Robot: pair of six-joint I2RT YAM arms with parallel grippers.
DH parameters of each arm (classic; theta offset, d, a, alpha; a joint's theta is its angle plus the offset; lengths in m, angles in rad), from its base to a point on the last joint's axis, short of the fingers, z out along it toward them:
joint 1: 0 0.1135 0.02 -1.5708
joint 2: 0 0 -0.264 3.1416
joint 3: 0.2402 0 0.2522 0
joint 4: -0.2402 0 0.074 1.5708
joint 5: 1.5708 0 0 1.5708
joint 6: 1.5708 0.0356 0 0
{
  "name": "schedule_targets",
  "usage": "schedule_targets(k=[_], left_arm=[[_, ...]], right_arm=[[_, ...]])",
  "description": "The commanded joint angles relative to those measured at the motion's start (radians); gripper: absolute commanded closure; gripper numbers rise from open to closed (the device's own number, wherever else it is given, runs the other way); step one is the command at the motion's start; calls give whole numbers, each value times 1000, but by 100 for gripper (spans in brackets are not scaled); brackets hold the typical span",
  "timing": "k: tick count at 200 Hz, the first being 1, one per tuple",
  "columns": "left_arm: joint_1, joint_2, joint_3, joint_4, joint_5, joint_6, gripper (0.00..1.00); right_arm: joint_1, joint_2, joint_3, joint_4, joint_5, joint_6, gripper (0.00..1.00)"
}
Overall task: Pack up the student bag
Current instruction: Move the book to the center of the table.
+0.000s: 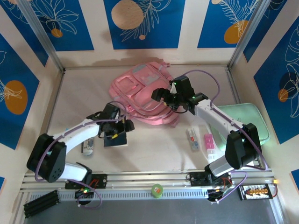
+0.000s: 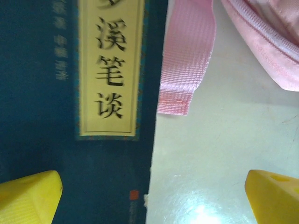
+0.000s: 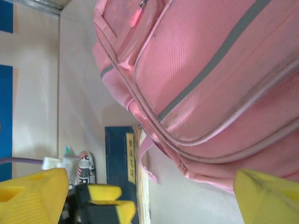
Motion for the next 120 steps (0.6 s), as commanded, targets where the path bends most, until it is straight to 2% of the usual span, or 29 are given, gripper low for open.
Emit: schedule_targets(k=[1,47,73,120], left_arm=[[81,-32,109,-140,-38,109,0],[204,17,138,-134,-54,225,4],[252,32,133,-163,-134,236,7],[306,50,82,-116,-73,231,15]], right_arm=[[30,6,-2,-51,-36,-57,12],[192,178,133,-136,4,-160,28],[297,310,232,-154,42,-205,36],[406,563,460,-223,86,-254,56]])
